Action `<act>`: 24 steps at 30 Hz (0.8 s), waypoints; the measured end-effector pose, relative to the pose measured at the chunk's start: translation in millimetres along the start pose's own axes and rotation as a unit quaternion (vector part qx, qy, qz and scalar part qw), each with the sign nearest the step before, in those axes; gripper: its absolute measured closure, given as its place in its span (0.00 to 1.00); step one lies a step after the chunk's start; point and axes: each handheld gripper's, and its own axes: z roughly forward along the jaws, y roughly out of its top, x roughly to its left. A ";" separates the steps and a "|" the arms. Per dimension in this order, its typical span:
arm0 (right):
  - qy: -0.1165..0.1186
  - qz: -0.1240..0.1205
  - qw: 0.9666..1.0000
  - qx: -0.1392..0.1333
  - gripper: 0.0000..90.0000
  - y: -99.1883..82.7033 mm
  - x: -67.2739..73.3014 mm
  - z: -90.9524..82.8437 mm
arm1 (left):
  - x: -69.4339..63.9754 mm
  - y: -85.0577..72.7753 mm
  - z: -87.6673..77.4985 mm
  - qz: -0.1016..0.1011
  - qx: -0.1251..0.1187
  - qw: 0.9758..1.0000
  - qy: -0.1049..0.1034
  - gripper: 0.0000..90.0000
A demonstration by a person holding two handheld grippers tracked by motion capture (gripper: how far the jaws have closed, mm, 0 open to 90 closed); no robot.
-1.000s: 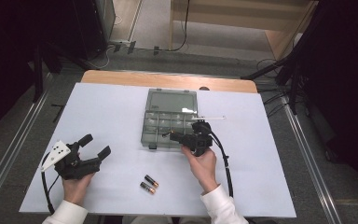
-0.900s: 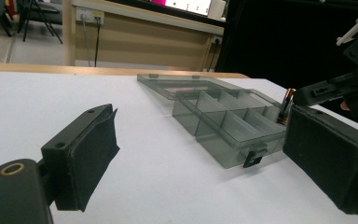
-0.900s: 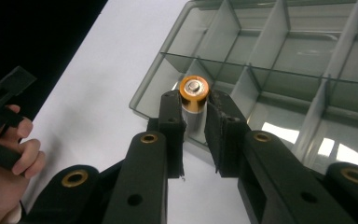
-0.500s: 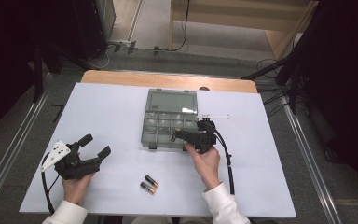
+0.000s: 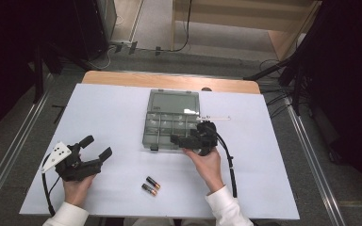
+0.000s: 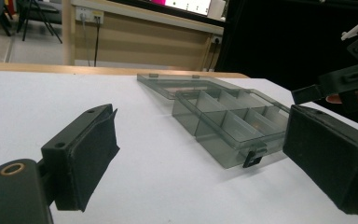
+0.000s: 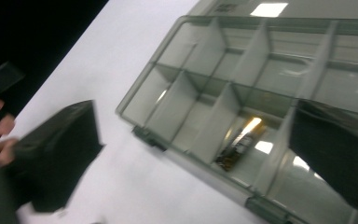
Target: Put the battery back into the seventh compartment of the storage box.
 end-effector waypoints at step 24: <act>0.023 -0.103 0.993 0.061 0.00 -13.8 40.5 2.6 | -0.1 -0.2 0.4 -0.001 0.000 1.000 0.000 0.11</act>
